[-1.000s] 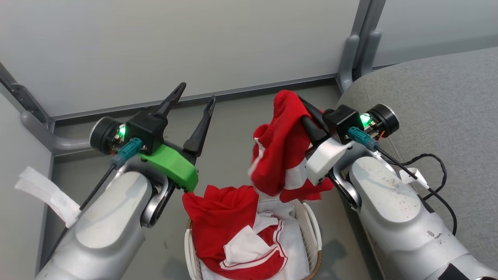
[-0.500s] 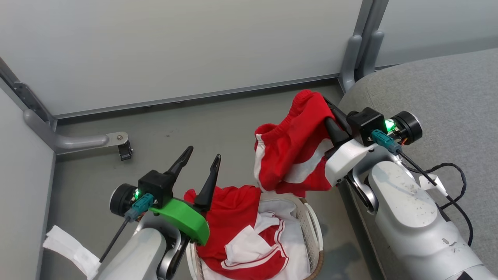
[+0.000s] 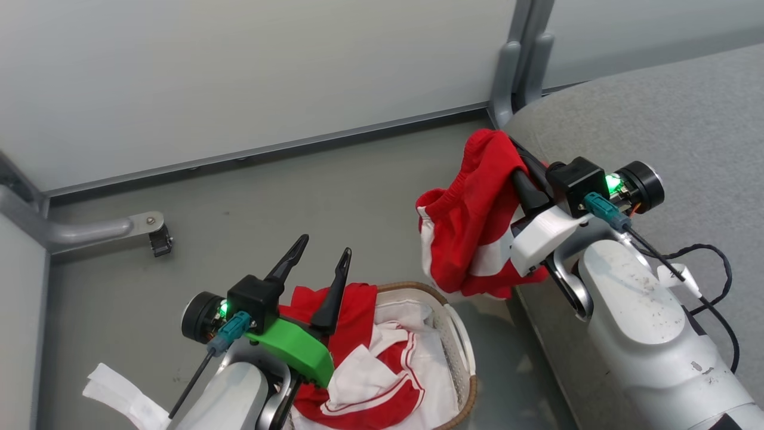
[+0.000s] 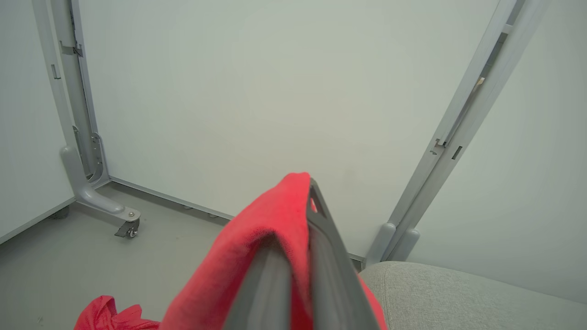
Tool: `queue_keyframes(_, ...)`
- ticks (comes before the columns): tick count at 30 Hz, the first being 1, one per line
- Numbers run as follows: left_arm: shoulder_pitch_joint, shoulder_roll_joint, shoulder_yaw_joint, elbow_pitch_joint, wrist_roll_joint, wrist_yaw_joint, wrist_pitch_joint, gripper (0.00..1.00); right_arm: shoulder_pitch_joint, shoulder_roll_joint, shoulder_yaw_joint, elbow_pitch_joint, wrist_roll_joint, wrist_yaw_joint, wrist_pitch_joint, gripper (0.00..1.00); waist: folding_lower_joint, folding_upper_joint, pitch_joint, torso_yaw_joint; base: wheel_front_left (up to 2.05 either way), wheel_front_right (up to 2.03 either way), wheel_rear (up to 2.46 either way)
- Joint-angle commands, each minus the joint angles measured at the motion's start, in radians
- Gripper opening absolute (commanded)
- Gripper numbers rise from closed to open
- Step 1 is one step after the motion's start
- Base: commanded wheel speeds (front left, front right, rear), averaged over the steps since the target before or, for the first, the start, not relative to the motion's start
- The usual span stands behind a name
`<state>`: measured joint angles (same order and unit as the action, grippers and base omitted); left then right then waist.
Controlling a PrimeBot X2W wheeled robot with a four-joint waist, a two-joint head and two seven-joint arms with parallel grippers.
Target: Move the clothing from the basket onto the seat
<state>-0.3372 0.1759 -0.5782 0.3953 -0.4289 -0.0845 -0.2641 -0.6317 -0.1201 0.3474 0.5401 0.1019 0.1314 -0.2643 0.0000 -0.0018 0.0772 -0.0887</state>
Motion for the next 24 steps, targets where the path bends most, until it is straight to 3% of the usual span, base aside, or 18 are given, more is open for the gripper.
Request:
queue_keyframes(1,0.015,-0.008,0.008,-0.004,0.013,-0.006,0.0,1.0,-0.009,-0.011,-0.006,-0.008,-0.01,-0.001,0.0,0.0,0.0,0.0018,0.019,-0.07,0.0,0.0,0.0)
queue_keyframes(15,-0.034,-0.034,0.021,-0.003,0.086,-0.036,-0.001,1.0,0.001,-0.043,-0.091,-0.063,-0.017,-0.001,0.0,0.0,0.0,0.0018,0.12,-0.332,0.0,0.0,0.0)
queue_keyframes(24,-0.078,-0.025,-0.003,0.005,0.107,-0.044,-0.001,1.0,0.027,-0.043,-0.147,-0.093,-0.023,-0.001,0.0,0.0,0.0,0.0018,0.188,-0.372,0.0,0.0,0.0)
